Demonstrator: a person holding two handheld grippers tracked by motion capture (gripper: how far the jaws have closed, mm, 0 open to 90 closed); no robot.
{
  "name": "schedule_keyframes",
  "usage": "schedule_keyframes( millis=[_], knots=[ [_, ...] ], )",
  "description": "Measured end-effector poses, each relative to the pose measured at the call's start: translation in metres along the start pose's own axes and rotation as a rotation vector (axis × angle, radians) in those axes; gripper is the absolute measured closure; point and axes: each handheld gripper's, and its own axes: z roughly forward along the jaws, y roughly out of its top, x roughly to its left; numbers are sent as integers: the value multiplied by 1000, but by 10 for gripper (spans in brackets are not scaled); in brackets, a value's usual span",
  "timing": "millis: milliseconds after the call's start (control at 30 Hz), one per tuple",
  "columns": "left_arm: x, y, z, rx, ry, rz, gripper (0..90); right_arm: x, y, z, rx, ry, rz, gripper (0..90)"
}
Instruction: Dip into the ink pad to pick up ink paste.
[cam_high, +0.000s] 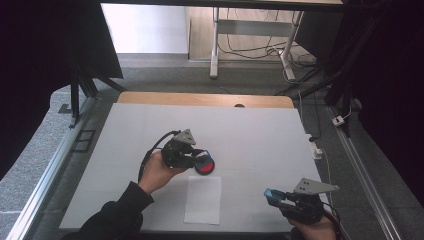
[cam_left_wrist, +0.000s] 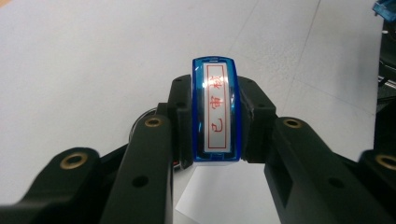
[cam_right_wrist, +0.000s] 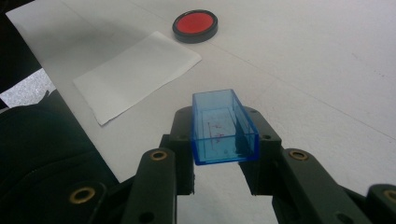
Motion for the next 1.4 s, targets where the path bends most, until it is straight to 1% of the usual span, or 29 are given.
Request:
schedule_keyframes(
  millis=[167,267,400,600,733,1033,1167,1233,1267,1400],
  knots=[
    [4,2,8,28,15,-11,701,0,0,0,-2,2,1,687],
    [9,1,13,35,15,-25,701,0,0,0,-3,3,2,687],
    [13,0,21,53,20,-33,701,0,0,0,-1,1,1,686],
    [16,-3,32,91,29,-37,701,0,0,-1,0,1,1,686],
    [17,-5,38,105,34,-43,701,0,0,-1,-2,5,1,686],
    [18,-7,47,123,45,-44,701,0,0,0,-3,6,1,686],
    [19,-7,49,132,55,-47,701,0,0,0,-3,6,0,686],
    [19,-8,50,138,67,-50,701,0,0,0,-3,7,0,686],
    [20,-8,51,138,65,-53,701,0,0,0,-4,7,-1,686],
    [20,-9,53,150,79,-45,701,0,0,0,-3,7,0,686]
  ],
)
